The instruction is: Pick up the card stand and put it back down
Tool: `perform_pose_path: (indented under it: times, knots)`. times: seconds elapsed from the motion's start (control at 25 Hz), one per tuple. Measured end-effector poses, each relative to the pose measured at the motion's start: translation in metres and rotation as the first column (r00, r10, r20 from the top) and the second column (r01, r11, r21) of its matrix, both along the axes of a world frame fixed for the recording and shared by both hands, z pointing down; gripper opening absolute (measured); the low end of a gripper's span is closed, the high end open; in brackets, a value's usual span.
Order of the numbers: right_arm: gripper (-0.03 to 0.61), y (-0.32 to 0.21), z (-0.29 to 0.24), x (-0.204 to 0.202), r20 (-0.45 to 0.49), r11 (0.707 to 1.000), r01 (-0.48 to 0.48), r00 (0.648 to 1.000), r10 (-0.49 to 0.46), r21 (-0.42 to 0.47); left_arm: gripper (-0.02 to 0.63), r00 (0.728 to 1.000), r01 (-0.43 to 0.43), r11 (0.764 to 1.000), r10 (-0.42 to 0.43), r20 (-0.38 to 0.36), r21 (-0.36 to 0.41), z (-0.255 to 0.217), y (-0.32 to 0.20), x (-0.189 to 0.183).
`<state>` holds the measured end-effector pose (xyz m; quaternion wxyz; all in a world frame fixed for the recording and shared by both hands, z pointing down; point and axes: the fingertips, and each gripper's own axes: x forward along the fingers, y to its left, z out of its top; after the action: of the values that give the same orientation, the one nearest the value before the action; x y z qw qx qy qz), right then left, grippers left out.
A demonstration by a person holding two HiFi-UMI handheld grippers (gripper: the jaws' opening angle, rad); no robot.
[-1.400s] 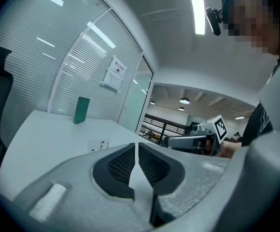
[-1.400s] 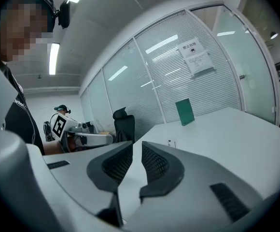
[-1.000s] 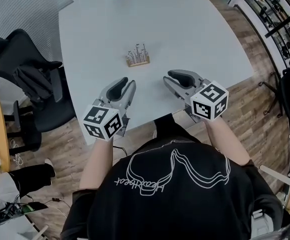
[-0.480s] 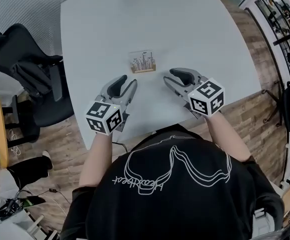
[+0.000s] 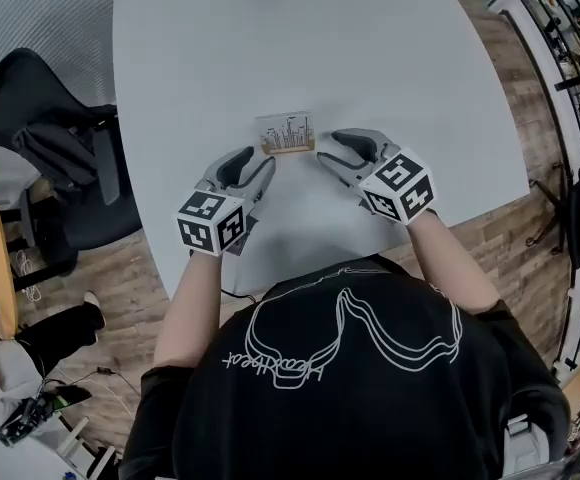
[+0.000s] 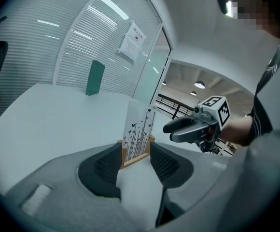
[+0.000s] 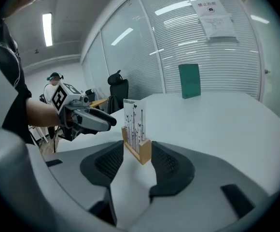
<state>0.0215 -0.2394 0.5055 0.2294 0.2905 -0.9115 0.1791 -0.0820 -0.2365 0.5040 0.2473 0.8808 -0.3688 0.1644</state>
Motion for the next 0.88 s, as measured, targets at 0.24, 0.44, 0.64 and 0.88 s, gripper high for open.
perform_pose_path:
  times: [0.24, 0.44, 0.64, 0.88]
  knots:
    - [0.198, -0.013, 0.023, -0.008, -0.047, 0.999, 0.04, 0.998, -0.04, -0.005, 0.172, 0.999, -0.019, 1.0, 0.018, 0.048, 0.008, 0.02, -0.013, 0.0]
    - [0.198, -0.025, 0.036, -0.017, -0.079, 0.998, 0.069, 0.994, -0.069, -0.006, 0.172, 0.998, -0.029, 1.0, 0.029, 0.064, 0.002, 0.032, -0.027, 0.001]
    - [0.198, -0.028, 0.043, -0.027, -0.088, 0.996, 0.089, 0.992, -0.09, -0.014, 0.172, 0.997, -0.028, 0.999, 0.029, 0.067, -0.02, 0.04, -0.029, 0.002]
    - [0.184, -0.031, 0.047, -0.025, -0.105, 0.995, 0.095, 0.99, -0.095, -0.01, 0.17, 0.996, -0.007, 1.0, 0.009, 0.09, -0.019, 0.043, -0.032, 0.002]
